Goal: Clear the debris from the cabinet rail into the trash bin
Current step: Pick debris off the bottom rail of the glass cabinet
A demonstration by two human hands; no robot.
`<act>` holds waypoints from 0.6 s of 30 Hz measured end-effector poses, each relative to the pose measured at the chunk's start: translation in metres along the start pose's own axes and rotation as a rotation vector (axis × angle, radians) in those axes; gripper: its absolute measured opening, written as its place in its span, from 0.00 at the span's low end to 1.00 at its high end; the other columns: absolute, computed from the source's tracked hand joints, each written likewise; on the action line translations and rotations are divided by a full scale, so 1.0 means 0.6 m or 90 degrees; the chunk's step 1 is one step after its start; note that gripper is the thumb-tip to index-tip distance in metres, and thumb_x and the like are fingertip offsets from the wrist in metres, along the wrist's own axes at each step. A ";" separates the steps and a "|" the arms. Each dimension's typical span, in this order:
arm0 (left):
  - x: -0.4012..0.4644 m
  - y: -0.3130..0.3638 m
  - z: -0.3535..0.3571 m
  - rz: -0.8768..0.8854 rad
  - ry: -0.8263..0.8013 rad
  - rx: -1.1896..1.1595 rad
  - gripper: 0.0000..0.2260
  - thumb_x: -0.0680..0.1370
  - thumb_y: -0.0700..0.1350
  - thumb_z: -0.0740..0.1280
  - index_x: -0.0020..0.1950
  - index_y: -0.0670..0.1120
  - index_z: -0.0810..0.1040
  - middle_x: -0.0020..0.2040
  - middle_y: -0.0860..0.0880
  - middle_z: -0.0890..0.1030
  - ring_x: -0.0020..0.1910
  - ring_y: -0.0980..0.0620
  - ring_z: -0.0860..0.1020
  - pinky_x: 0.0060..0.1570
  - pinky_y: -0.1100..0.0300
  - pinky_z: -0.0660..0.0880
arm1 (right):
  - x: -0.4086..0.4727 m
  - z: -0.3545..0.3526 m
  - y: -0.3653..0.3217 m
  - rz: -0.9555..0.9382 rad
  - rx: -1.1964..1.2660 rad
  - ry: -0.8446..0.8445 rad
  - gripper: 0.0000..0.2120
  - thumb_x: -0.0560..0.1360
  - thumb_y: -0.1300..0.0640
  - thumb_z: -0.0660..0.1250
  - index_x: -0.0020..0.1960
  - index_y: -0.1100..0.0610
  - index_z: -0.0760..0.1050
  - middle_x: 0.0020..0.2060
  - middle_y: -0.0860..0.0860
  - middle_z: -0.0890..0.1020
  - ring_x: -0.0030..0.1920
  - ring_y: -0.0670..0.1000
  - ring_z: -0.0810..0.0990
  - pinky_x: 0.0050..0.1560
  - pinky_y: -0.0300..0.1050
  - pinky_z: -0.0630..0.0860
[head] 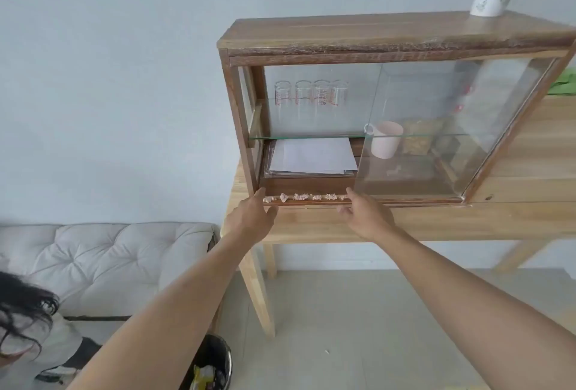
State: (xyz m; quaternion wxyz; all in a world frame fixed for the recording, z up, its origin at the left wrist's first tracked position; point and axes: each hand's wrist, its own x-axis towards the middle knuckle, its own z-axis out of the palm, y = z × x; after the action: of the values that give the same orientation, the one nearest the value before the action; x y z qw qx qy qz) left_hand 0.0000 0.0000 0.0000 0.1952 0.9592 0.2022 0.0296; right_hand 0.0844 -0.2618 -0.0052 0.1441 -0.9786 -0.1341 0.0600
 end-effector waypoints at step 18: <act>0.046 0.009 0.043 -0.090 0.134 -0.155 0.08 0.83 0.51 0.68 0.56 0.54 0.87 0.48 0.47 0.88 0.48 0.40 0.83 0.44 0.50 0.81 | 0.039 0.077 0.033 0.037 0.149 0.221 0.13 0.83 0.43 0.66 0.60 0.43 0.87 0.45 0.50 0.91 0.48 0.59 0.88 0.44 0.50 0.82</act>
State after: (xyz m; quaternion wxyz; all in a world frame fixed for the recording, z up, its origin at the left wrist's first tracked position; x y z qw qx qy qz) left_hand 0.0309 -0.0027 -0.0226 0.2895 0.9034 0.2835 0.1403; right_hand 0.1046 -0.2613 -0.0568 0.2761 -0.9543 -0.0707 -0.0898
